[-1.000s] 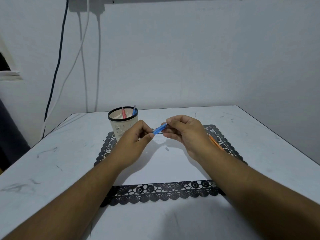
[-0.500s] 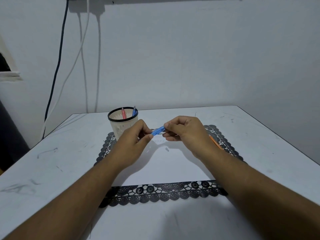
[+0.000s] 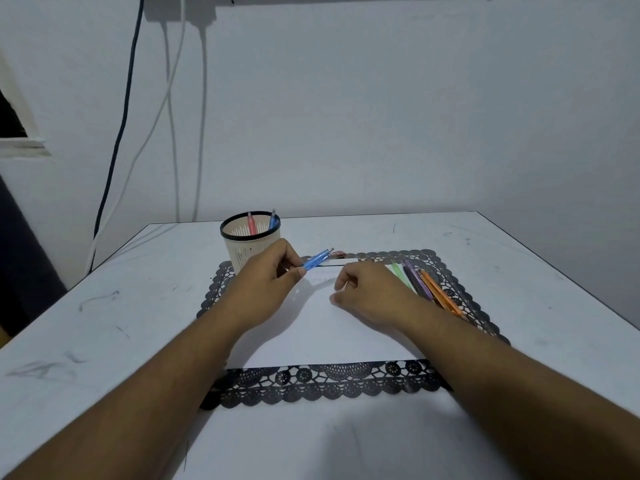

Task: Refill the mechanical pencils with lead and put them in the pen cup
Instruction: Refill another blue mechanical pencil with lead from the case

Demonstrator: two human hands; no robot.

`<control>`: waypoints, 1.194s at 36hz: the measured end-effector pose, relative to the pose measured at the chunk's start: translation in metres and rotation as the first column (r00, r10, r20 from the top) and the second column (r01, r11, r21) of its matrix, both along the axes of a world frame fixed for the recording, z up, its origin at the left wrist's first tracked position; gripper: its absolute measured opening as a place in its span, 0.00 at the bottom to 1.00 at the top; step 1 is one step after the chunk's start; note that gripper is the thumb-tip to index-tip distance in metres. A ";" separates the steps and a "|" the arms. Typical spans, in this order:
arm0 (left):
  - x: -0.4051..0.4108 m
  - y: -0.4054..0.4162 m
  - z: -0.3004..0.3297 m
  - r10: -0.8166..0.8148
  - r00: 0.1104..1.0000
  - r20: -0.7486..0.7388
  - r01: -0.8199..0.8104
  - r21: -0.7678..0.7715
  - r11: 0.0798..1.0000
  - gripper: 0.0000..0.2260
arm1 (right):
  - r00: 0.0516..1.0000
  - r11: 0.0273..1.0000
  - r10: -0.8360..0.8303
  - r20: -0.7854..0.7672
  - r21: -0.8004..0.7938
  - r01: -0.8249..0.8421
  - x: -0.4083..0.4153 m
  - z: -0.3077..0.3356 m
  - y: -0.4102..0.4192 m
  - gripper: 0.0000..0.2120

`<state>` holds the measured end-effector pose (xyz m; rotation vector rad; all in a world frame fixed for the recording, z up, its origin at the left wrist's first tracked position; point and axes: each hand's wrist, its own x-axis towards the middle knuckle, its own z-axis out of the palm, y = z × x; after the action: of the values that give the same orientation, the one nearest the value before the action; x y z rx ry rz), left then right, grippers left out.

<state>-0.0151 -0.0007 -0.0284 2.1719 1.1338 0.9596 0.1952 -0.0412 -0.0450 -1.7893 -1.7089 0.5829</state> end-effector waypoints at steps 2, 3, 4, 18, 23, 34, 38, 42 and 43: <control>-0.001 0.000 0.000 -0.003 1.000 -0.008 0.003 -0.004 1.000 0.05 | 0.996 1.000 0.014 0.085 -0.012 -0.013 0.000 0.000 0.002 0.07; 0.000 0.001 -0.001 -0.005 1.000 -0.014 0.004 -0.008 1.000 0.05 | 0.993 1.000 0.021 0.115 -0.011 -0.020 0.000 0.000 0.002 0.07; 0.000 0.000 0.000 -0.006 1.000 -0.020 0.006 -0.010 1.000 0.05 | 0.990 1.000 0.028 0.139 -0.010 -0.027 0.000 0.000 0.003 0.06; -0.001 0.000 -0.002 -0.021 0.999 -0.043 0.021 -0.013 1.000 0.04 | 0.999 0.995 -0.001 -0.052 0.104 0.006 0.007 0.000 0.006 0.05; -0.002 -0.001 -0.001 -0.023 0.999 -0.045 0.023 -0.004 1.000 0.03 | 0.856 0.993 0.071 -0.512 0.120 -0.010 0.019 0.011 0.009 0.03; -0.001 -0.001 -0.001 -0.038 0.998 -0.053 0.038 0.005 0.999 0.05 | 0.779 0.978 0.111 -0.618 0.208 0.026 0.015 0.011 0.014 0.04; -0.001 0.000 -0.001 -0.045 0.998 -0.048 0.046 0.019 0.999 0.05 | 0.802 0.970 0.119 -0.585 0.241 0.031 0.013 0.011 0.012 0.05; -0.001 0.000 -0.002 -0.054 0.998 -0.044 0.055 0.020 0.998 0.05 | 0.811 0.968 0.114 -0.574 0.248 0.039 0.013 0.012 0.011 0.05; 0.000 0.000 -0.002 -0.058 0.997 -0.042 0.058 0.019 0.998 0.05 | 0.818 0.967 0.112 -0.564 0.250 0.040 0.014 0.012 0.011 0.05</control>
<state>-0.0155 -0.0004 -0.0306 2.2381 1.0784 0.9085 0.2088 -0.0303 -0.0331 -1.2298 -1.3211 0.7893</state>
